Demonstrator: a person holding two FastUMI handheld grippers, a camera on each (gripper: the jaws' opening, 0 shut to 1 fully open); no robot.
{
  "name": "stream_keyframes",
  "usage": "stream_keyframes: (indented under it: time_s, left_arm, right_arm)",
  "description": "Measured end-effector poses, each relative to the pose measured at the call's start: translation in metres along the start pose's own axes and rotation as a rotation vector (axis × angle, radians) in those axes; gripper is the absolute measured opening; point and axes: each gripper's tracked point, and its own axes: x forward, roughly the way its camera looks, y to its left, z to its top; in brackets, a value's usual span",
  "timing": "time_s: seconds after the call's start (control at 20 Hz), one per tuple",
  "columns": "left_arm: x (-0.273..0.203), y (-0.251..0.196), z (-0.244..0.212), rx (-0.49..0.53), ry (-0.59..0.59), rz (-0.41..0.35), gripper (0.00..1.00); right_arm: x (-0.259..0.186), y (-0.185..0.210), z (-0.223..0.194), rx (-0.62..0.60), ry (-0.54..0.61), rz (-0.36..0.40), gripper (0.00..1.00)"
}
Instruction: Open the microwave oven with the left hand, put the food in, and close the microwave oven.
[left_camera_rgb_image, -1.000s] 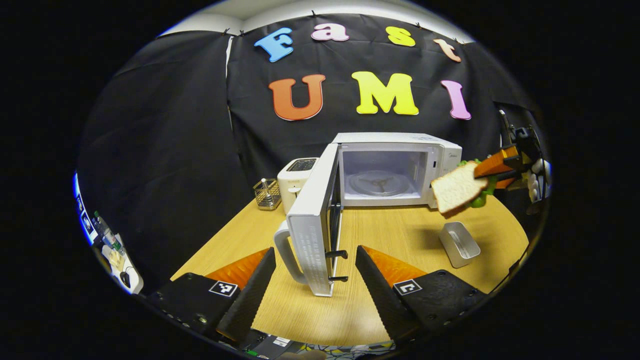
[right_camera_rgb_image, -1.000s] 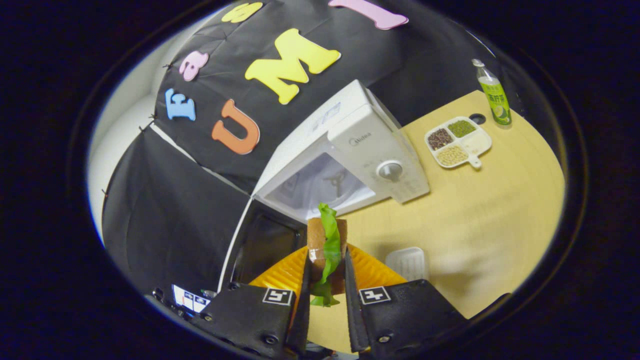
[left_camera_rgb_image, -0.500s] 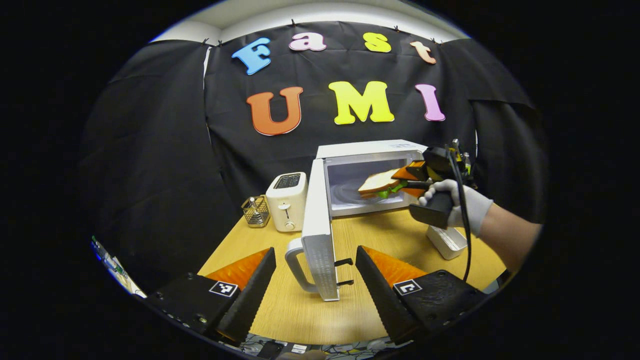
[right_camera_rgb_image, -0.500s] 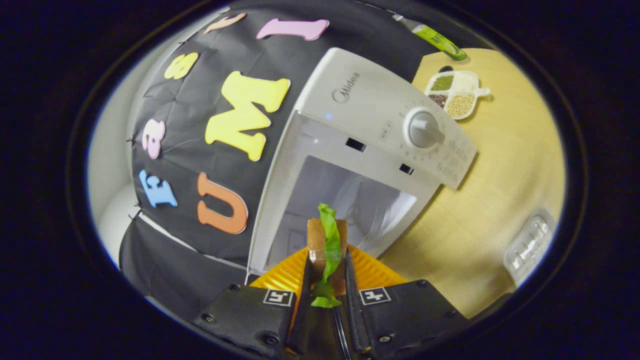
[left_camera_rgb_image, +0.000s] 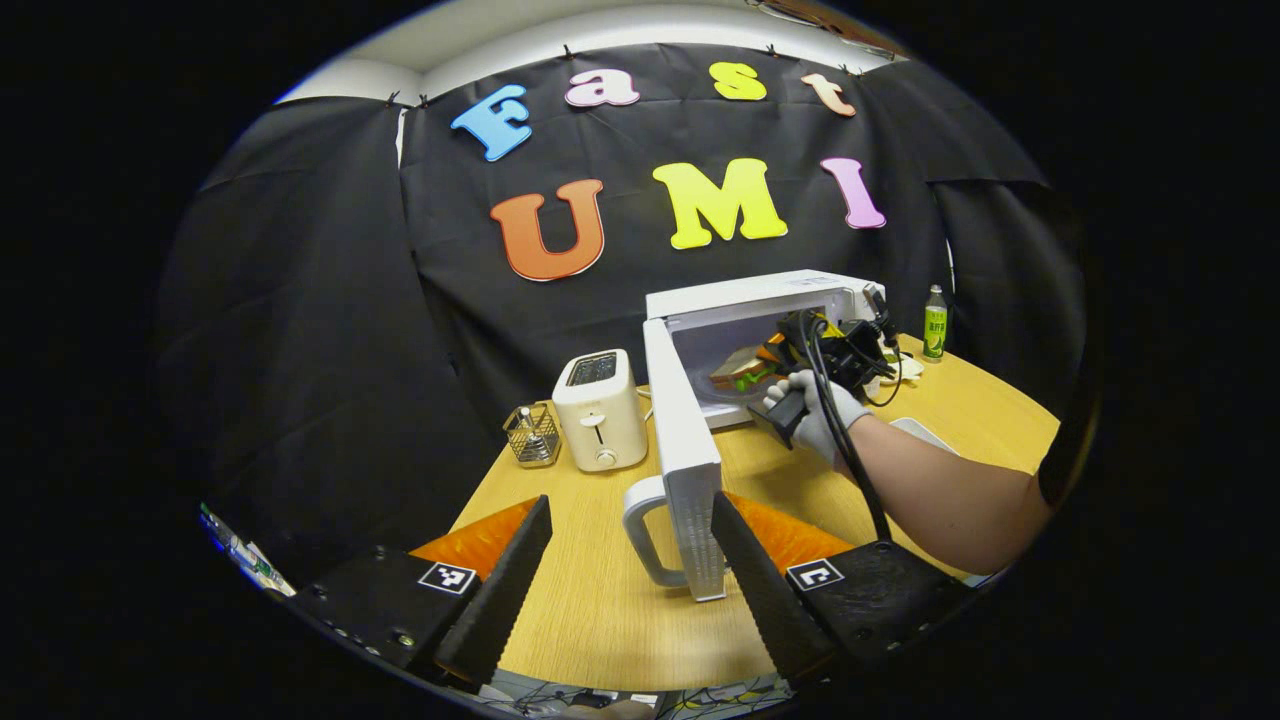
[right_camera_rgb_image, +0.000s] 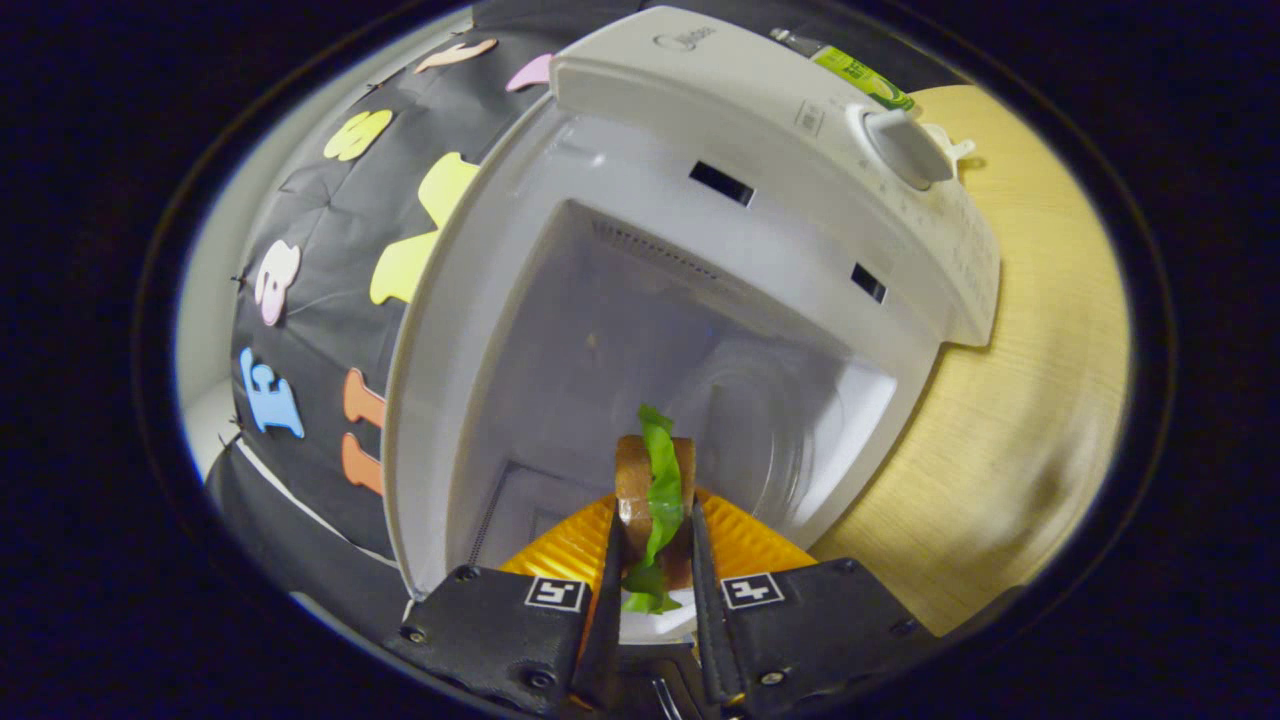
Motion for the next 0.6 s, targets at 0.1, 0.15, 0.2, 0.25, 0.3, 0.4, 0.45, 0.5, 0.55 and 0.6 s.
stream_keyframes:
  time_s: [0.1,0.15,0.2,0.25,0.3,0.4,0.45,0.5,0.55,0.6]
  left_arm:
    - [0.000,-0.001,0.002,-0.007,-0.004,0.000,0.97]
    - [0.000,-0.001,0.002,-0.015,-0.006,0.002,0.97]
    - [-0.001,-0.001,0.002,-0.019,-0.005,0.004,0.97]
    - [-0.001,0.000,0.001,-0.020,-0.004,0.010,0.97]
    - [-0.002,0.002,0.001,-0.022,-0.004,0.018,0.97]
    - [-0.003,0.004,0.000,-0.030,-0.007,0.027,0.97]
    - [-0.002,0.005,0.000,-0.033,-0.003,0.030,0.97]
    - [-0.002,0.006,0.000,-0.036,-0.003,0.033,0.97]
    - [-0.003,0.009,0.000,-0.039,-0.004,0.038,0.96]
    - [-0.002,0.012,0.000,-0.041,-0.009,0.042,0.97]
  right_arm:
    - [0.012,-0.006,-0.006,-0.020,-0.019,-0.014,0.30]
    - [0.015,-0.013,-0.008,-0.049,-0.019,-0.043,0.32]
    - [0.017,-0.022,-0.009,-0.084,-0.023,-0.080,0.34]
    - [0.016,-0.025,-0.012,-0.138,-0.009,-0.085,0.39]
    - [0.013,-0.024,-0.010,-0.204,-0.009,-0.092,0.66]
    - [0.006,-0.026,0.003,-0.370,-0.046,-0.128,0.72]
    - [0.002,-0.023,0.011,-0.444,-0.055,-0.132,0.78]
    - [-0.004,-0.015,0.016,-0.496,-0.068,-0.119,0.98]
    - [-0.010,-0.007,0.021,-0.529,-0.072,-0.105,1.00]
    - [-0.016,-0.002,0.024,-0.568,-0.065,-0.097,0.89]
